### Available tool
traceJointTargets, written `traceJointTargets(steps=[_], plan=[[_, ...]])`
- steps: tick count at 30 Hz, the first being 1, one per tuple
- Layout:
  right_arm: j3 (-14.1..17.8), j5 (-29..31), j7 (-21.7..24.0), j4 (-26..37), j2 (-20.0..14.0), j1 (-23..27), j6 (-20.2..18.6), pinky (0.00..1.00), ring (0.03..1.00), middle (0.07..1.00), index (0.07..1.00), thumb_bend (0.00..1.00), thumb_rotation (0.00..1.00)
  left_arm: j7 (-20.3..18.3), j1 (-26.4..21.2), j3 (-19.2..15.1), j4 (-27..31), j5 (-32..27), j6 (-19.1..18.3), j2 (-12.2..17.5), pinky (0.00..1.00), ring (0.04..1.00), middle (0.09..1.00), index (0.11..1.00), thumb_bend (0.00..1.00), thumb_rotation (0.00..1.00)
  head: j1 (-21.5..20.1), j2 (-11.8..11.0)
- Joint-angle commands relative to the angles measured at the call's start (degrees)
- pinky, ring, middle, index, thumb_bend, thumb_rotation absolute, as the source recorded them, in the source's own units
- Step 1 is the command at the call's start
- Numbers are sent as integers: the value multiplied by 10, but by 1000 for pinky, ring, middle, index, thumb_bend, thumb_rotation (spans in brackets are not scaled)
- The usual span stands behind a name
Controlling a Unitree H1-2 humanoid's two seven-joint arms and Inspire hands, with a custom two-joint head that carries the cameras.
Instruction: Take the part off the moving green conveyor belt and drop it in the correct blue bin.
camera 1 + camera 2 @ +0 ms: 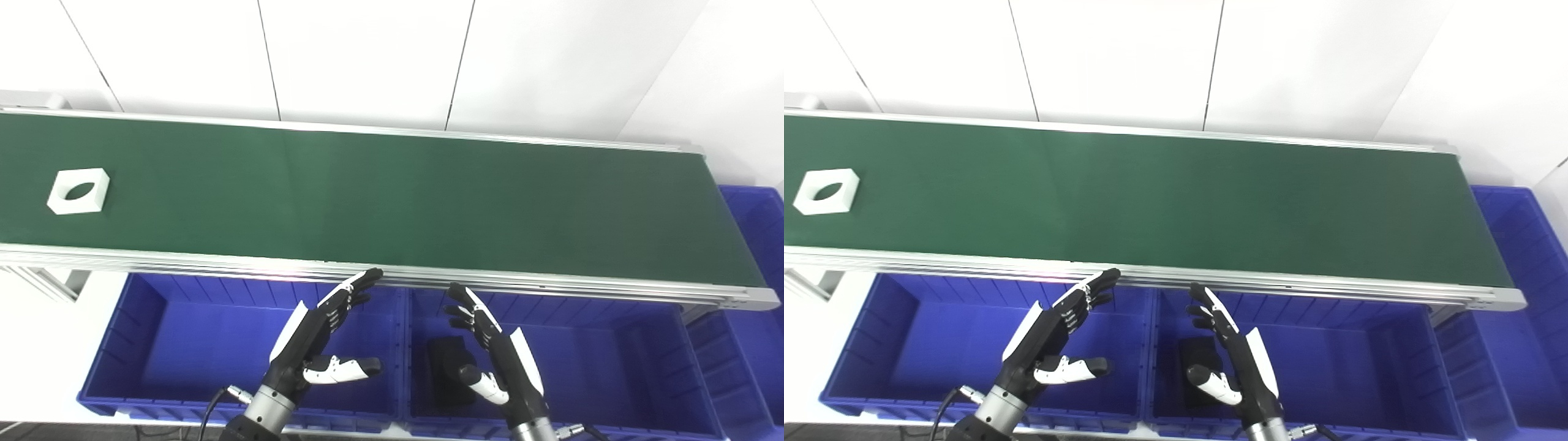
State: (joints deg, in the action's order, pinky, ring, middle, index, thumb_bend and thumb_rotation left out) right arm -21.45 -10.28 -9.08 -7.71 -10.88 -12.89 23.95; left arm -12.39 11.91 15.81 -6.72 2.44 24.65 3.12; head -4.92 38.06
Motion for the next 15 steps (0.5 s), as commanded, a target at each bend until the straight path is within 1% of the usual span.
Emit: traceJointTargets(steps=[1, 8, 15], plan=[[-1, 4, -6, 15, 0, 9, 30, 776, 833, 907, 925, 931, 920, 9, -7, 1, 7, -1, 23, -3, 891, 926, 930, 863, 881, 480, 1, -2], [-4, 1, -12, 12, -2, 10, 30, 774, 839, 908, 925, 933, 927, 12, -9, 4, 0, 0, 23, -2, 901, 930, 932, 860, 872, 476, 0, -2], [-10, 0, -19, 11, -4, 11, 30, 775, 838, 909, 925, 928, 931, 18, -13, 4, -21, 0, 23, 0, 872, 918, 925, 862, 871, 484, -1, -3]])
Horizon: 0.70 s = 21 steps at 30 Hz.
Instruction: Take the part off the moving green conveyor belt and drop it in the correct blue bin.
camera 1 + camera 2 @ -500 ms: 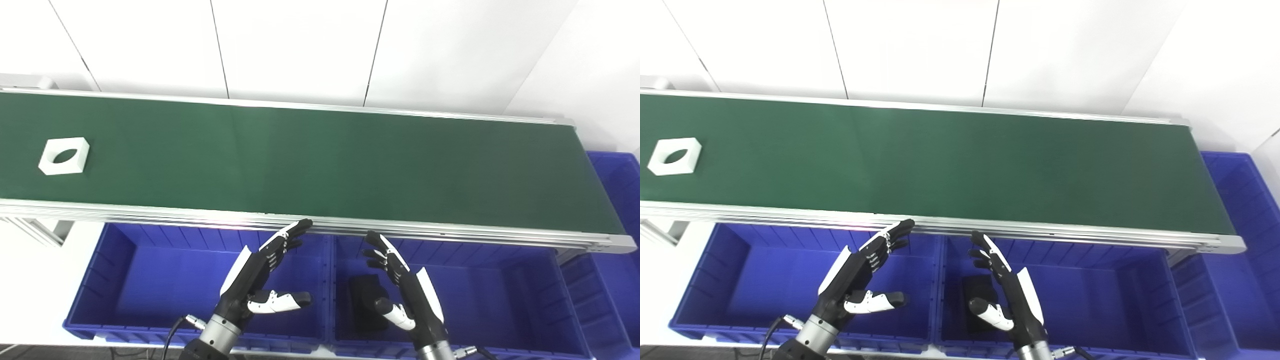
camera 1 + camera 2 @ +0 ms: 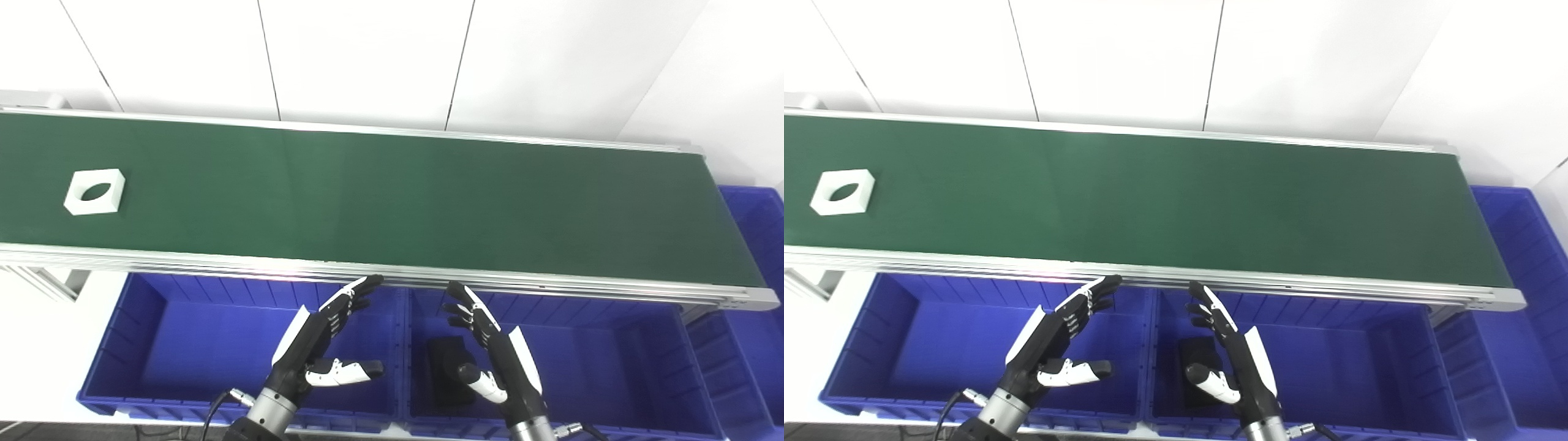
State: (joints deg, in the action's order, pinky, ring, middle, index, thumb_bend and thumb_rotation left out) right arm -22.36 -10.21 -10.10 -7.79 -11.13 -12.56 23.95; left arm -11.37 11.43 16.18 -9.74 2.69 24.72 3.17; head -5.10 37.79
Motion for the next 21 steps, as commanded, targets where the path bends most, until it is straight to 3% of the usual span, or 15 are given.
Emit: traceJointTargets(steps=[1, 11, 21], plan=[[-1, -1, -9, 11, -1, 8, 30, 775, 840, 910, 924, 930, 931, 8, -9, 1, 8, -2, 22, 0, 870, 916, 923, 860, 874, 490, 1, -1], [-7, 0, -14, 7, -3, 10, 30, 768, 839, 908, 920, 925, 937, 30, -10, 11, 10, 16, 22, 6, 846, 901, 914, 858, 881, 613, 1, -4], [-9, 5, -15, 2, -3, 11, 30, 774, 838, 903, 919, 935, 930, 37, -9, 18, 13, 11, 22, 9, 849, 900, 911, 852, 894, 647, 2, -9]])
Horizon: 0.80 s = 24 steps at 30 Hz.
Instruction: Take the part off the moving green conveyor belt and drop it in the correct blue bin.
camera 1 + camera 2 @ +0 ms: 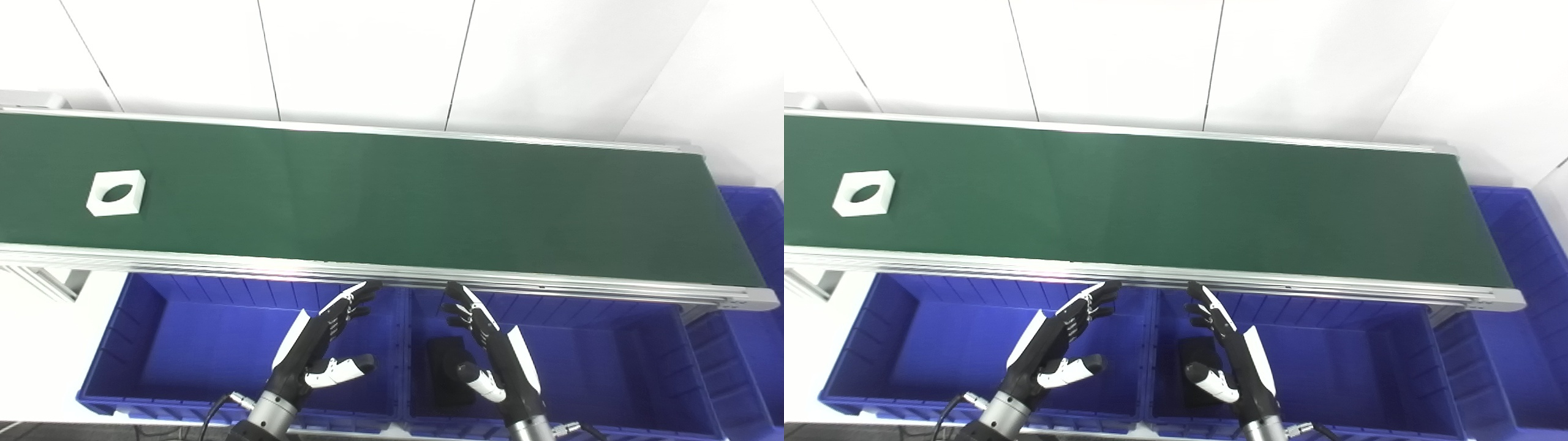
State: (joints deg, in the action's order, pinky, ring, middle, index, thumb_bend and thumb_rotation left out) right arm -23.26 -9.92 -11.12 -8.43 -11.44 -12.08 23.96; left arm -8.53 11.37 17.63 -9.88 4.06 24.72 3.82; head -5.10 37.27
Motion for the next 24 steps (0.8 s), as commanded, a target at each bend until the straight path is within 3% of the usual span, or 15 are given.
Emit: traceJointTargets(steps=[1, 10, 13, 16, 17, 24], plan=[[0, 1, -5, 8, 0, 6, 30, 774, 838, 904, 919, 934, 930, 9, -9, 4, 14, -3, 22, 3, 848, 899, 911, 852, 893, 645, 2, -4], [-13, -1, -22, -16, -7, 13, 30, 776, 842, 896, 921, 944, 931, 30, -17, 16, -9, 7, 22, 5, 822, 878, 893, 847, 905, 639, 20, -39], [-20, 0, -33, -29, -12, 18, 30, 776, 842, 895, 919, 954, 931, 32, -19, 21, -21, 2, 22, 4, 823, 875, 886, 840, 920, 636, 38, -64], [-29, -3, -45, -40, -18, 22, 30, 764, 844, 892, 919, 940, 933, 35, -21, 26, -28, 0, 22, 3, 815, 871, 884, 833, 921, 613, 46, -74], [-32, 0, -47, -44, -20, 24, 30, 763, 845, 892, 918, 938, 933, 39, -24, 29, -34, 2, 22, 2, 811, 869, 884, 831, 921, 610, 58, -88], [-48, -2, -71, -62, -35, 34, 30, 757, 847, 891, 915, 937, 937, 50, -33, 39, -52, 5, 22, -1, 762, 844, 871, 810, 955, 585, 85, -101]])
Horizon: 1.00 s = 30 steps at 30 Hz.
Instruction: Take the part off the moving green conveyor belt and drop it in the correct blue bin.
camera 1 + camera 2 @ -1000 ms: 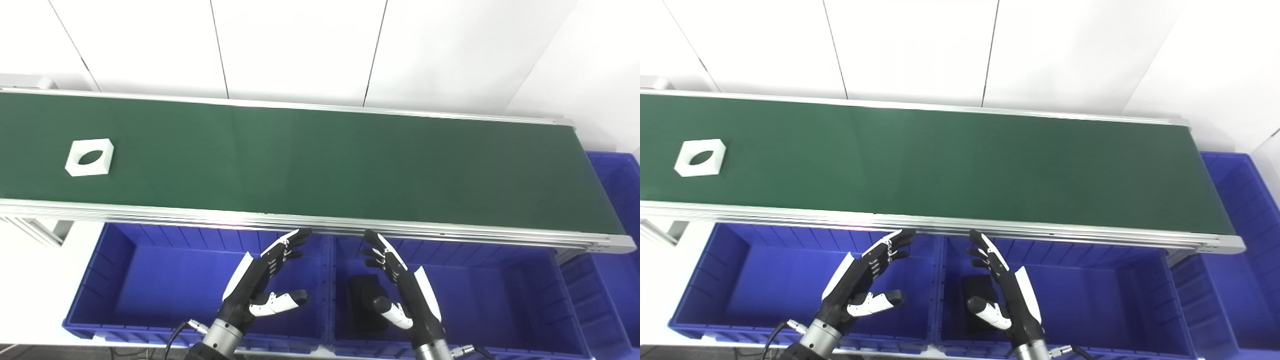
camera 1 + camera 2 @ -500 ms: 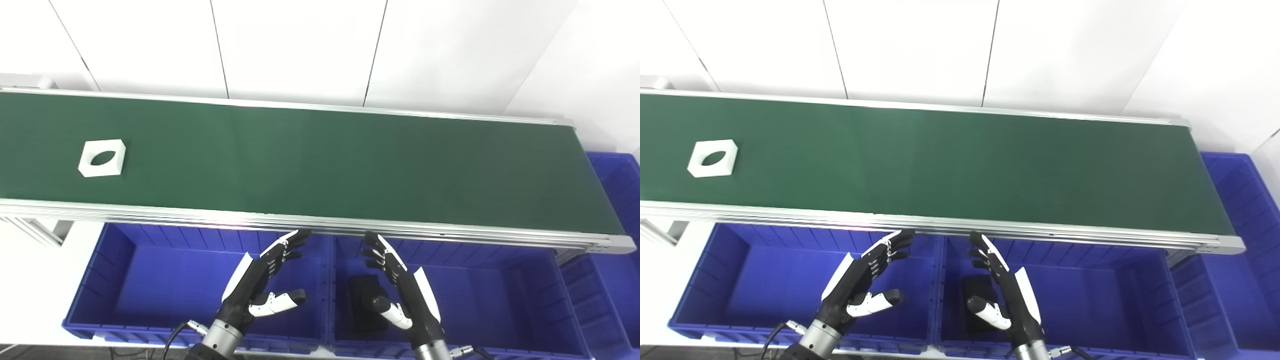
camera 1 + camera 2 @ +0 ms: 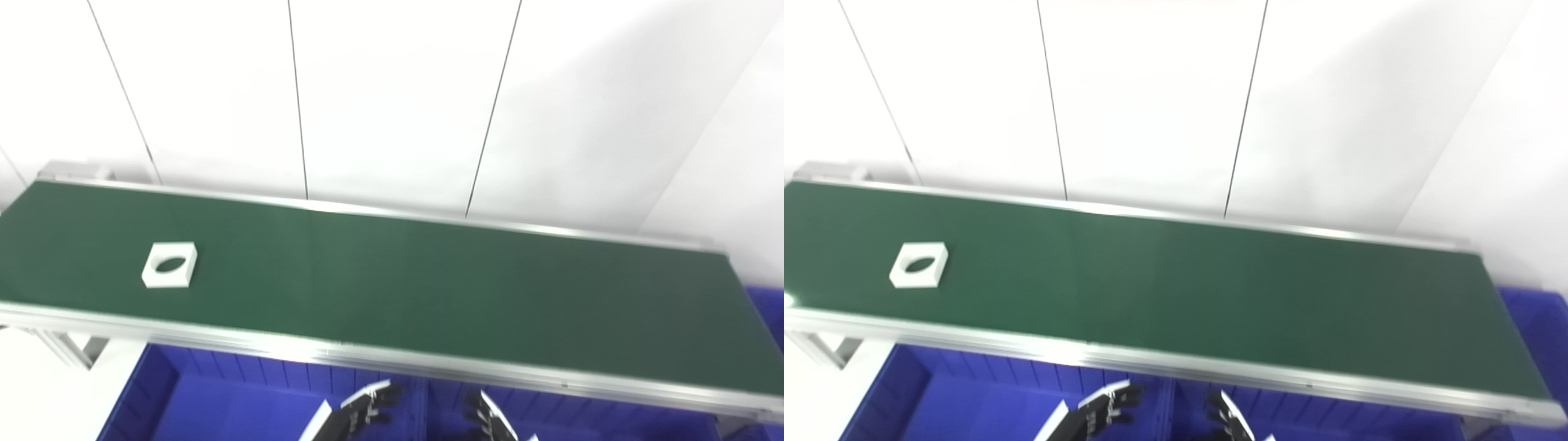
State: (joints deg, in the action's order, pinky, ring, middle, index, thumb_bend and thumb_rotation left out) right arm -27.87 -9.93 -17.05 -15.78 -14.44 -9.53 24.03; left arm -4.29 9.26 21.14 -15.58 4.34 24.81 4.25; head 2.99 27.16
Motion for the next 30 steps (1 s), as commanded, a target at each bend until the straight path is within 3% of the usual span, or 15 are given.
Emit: traceJointTargets(steps=[1, 15, 22, 30], plan=[[-4, -1, -13, 11, -7, 9, 29, 760, 850, 890, 915, 937, 938, 7, -12, 5, 5, 2, 21, -5, 767, 849, 872, 808, 961, 583, 4, 0], [0, 18, -7, 21, -21, 8, 29, 764, 845, 923, 932, 954, 929, 36, -17, 26, 8, 18, 21, -11, 771, 847, 857, 804, 970, 563, 63, 15], [12, 25, 4, 32, -22, 3, 29, 813, 861, 933, 953, 945, 959, 41, -18, 33, 18, 19, 21, -13, 764, 847, 860, 804, 977, 551, 75, 41], [22, 25, 14, 38, -20, 0, 29, 818, 868, 915, 954, 939, 992, 45, -17, 37, 28, 21, 21, -18, 799, 864, 874, 817, 948, 532, 75, 47]])
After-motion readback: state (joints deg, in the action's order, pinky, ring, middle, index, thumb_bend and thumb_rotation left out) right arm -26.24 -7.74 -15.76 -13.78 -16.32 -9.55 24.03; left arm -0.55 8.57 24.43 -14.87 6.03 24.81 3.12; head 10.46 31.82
